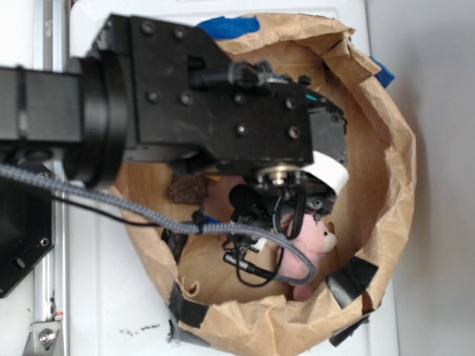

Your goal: Grab the white paper.

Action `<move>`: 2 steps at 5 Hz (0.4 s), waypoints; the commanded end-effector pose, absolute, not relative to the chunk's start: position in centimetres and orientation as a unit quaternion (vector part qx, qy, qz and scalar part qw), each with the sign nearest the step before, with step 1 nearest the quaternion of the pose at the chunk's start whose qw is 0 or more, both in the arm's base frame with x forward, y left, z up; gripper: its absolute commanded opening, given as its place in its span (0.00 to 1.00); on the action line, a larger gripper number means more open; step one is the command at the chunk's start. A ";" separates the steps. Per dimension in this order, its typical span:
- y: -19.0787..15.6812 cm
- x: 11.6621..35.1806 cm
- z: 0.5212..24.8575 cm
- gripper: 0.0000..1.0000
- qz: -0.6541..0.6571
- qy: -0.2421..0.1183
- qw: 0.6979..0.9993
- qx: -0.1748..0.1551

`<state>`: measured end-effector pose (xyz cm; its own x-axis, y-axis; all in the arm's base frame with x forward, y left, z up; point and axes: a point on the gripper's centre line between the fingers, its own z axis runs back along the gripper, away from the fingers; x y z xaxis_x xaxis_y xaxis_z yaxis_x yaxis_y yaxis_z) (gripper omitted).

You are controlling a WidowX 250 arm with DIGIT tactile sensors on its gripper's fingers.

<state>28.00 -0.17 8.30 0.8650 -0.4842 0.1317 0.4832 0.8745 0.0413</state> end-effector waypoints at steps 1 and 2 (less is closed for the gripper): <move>-0.1 29.1 8.2 1.00 -0.242 -0.081 0.967 0.017; 0.6 29.2 7.0 1.00 -0.233 -0.072 0.969 0.023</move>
<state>28.63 0.52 6.03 0.8765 -0.4722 0.0939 0.4683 0.8814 0.0612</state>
